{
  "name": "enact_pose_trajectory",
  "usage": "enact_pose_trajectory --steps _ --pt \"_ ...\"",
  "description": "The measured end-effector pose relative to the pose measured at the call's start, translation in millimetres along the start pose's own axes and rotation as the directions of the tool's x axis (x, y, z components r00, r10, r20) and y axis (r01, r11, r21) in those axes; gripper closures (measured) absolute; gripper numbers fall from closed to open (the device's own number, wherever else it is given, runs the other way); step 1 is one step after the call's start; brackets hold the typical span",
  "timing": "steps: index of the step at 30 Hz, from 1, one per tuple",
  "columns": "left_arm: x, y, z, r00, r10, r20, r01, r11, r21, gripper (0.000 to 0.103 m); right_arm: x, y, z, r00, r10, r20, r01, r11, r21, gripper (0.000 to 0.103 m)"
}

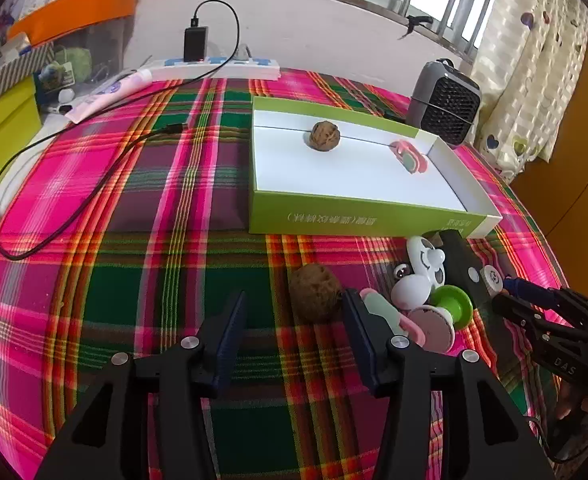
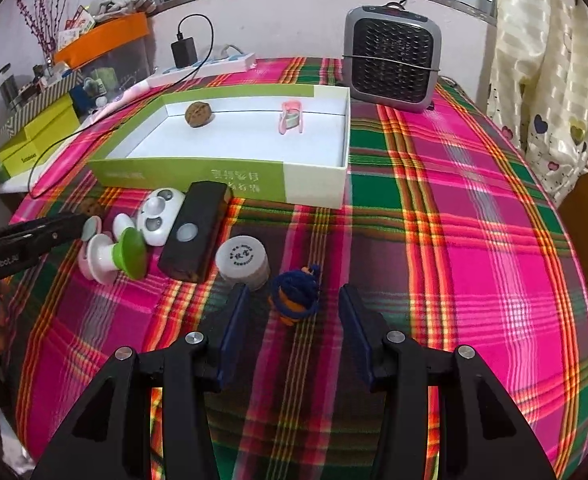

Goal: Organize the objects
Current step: 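Move the left tool to the second walnut while the right tool approaches the blue-orange toy, then close the left tool on the second walnut while the right tool grasps the blue-orange toy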

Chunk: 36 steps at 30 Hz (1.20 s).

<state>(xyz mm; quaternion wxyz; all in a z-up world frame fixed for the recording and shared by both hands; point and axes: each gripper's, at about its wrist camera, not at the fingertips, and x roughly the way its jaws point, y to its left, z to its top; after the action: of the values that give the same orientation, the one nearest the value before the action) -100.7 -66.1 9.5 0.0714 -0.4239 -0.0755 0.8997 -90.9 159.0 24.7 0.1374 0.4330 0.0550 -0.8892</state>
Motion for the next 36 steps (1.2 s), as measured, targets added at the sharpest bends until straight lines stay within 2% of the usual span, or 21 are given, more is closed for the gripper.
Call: enact_pose_trajectory --steps 18,20,23,27,31,36 --pt "6.3 -5.7 4.8 1.000 0.027 0.012 -0.028 0.999 0.037 0.055 3.1 -0.6 3.1 1.000 -0.018 0.003 0.018 1.000 -0.014 0.056" --pt "6.3 -5.3 4.9 1.000 0.029 0.012 -0.030 0.999 0.037 0.057 3.0 -0.8 3.4 1.000 -0.018 0.004 0.018 1.000 -0.013 0.060" --pt "6.5 -4.7 5.8 0.999 0.036 0.012 -0.037 0.999 0.036 0.068 2.9 -0.7 4.0 1.000 -0.017 0.005 0.017 1.000 -0.013 0.064" --pt "6.8 -4.5 6.2 0.999 0.035 0.011 -0.035 0.999 0.039 0.074 2.9 -0.5 4.5 1.000 -0.016 0.006 0.016 1.000 -0.013 0.066" --pt "6.7 -4.2 6.1 0.999 0.037 0.011 -0.037 0.999 0.038 0.075 2.3 0.0 4.1 1.000 -0.015 0.007 0.015 1.000 -0.016 0.073" --pt "6.7 -4.3 6.1 0.999 0.038 0.011 -0.039 0.998 0.040 0.075 2.2 0.0 4.6 1.000 -0.013 0.008 0.013 1.000 -0.015 0.076"
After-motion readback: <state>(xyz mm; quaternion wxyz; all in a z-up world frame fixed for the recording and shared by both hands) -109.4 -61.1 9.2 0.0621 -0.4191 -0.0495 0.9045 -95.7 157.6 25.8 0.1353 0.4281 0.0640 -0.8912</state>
